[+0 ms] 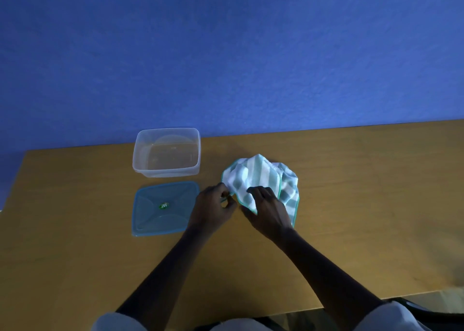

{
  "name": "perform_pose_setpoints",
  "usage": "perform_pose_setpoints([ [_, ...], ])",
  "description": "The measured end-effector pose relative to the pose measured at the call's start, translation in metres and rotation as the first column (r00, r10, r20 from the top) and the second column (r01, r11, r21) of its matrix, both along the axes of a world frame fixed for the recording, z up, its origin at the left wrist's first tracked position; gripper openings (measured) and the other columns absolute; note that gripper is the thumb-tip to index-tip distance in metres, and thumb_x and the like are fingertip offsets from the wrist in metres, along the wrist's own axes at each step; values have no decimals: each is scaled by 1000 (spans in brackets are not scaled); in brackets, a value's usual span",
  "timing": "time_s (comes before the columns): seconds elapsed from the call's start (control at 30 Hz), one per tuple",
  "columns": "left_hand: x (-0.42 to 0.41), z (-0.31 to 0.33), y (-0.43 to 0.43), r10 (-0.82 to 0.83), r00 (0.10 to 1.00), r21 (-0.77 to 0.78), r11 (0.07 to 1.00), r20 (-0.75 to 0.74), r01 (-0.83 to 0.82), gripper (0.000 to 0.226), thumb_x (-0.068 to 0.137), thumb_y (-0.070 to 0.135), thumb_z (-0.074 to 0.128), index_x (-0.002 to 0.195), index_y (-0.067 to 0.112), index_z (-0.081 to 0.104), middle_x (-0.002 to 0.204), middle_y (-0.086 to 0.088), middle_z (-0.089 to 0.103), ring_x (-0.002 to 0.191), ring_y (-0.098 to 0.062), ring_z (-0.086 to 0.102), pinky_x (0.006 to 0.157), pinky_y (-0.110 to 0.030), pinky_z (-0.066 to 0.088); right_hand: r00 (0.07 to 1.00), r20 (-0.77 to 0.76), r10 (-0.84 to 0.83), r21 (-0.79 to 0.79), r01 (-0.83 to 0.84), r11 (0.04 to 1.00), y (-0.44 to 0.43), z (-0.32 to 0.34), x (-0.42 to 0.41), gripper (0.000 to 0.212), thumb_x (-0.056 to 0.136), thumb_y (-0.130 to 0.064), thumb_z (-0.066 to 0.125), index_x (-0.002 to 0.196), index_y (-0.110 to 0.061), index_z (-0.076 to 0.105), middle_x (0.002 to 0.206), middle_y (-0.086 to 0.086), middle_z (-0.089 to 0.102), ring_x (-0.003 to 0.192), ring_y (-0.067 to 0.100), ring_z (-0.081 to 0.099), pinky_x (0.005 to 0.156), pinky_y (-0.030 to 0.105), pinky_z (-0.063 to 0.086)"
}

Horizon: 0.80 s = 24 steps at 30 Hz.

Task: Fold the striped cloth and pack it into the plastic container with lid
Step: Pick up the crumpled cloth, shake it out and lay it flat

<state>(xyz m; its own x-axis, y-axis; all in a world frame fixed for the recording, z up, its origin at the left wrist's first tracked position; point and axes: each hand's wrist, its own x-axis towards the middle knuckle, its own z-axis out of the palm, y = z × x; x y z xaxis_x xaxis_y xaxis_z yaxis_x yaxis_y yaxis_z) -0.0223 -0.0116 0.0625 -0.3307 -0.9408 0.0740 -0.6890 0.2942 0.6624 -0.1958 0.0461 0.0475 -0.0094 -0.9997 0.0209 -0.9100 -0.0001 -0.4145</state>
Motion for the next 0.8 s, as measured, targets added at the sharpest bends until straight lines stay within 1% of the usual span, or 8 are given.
perform_pose_setpoints([
  [0.13,-2,27,-5,-47,999,-37,998,-7,47,13,72,22,65,75,11,60,66,-2,66,59,-21,63,57,-36,53,1000,-12,-29,-94,27,995,-8,12,18,47,79,-36,76,116,-11,63,101,5,69,91,27,65,55,34,51],
  [0.27,-1,49,-6,-88,995,-99,992,-50,83,13,74,23,60,81,12,62,74,0,68,66,-20,64,61,-37,53,996,-33,-85,-172,78,982,-14,22,22,20,80,-17,75,97,-9,68,84,6,68,76,30,64,56,36,49],
  [0.33,3,57,-6,-96,993,-160,984,-72,83,13,75,16,64,85,10,67,79,-2,70,72,-22,66,65,-37,55,990,-75,-118,-169,104,980,-14,28,18,14,74,-6,73,86,-9,69,74,7,67,71,32,64,57,38,50],
  [0.47,12,74,-10,-127,983,-301,950,-130,83,16,79,3,71,94,6,75,87,-4,74,79,-22,69,73,-32,56,977,-106,-184,-177,164,971,-9,39,0,16,68,-5,70,84,-11,70,70,8,71,73,35,67,66,40,52],
  [0.57,22,86,-13,-169,972,-419,904,-160,88,11,90,6,67,99,6,74,93,-3,73,82,-20,69,76,-28,55,965,-90,-246,-237,219,946,-5,54,-15,25,63,-5,71,87,-12,73,79,8,76,78,35,70,71,40,53],
  [0.63,29,94,-17,-185,970,-454,886,-155,97,12,94,10,65,102,8,73,96,-2,72,86,-17,69,79,-25,54,959,-60,-279,-292,250,923,-3,70,-25,28,60,-2,75,86,-13,74,74,6,75,74,34,71,69,39,52],
  [0.73,33,109,-27,-190,966,-472,878,-176,86,12,94,11,67,103,8,75,97,-1,73,89,-11,68,84,-17,51,973,8,-231,-370,217,903,-2,95,-45,32,62,0,77,91,-11,76,80,6,77,75,35,72,72,41,54],
  [0.8,33,123,-34,-206,954,-469,879,-216,84,11,91,12,72,100,9,77,95,0,75,87,-7,69,84,-18,52,983,49,-175,-413,180,893,-3,112,-59,33,64,1,79,94,-11,77,84,5,78,76,33,73,72,40,56],
])
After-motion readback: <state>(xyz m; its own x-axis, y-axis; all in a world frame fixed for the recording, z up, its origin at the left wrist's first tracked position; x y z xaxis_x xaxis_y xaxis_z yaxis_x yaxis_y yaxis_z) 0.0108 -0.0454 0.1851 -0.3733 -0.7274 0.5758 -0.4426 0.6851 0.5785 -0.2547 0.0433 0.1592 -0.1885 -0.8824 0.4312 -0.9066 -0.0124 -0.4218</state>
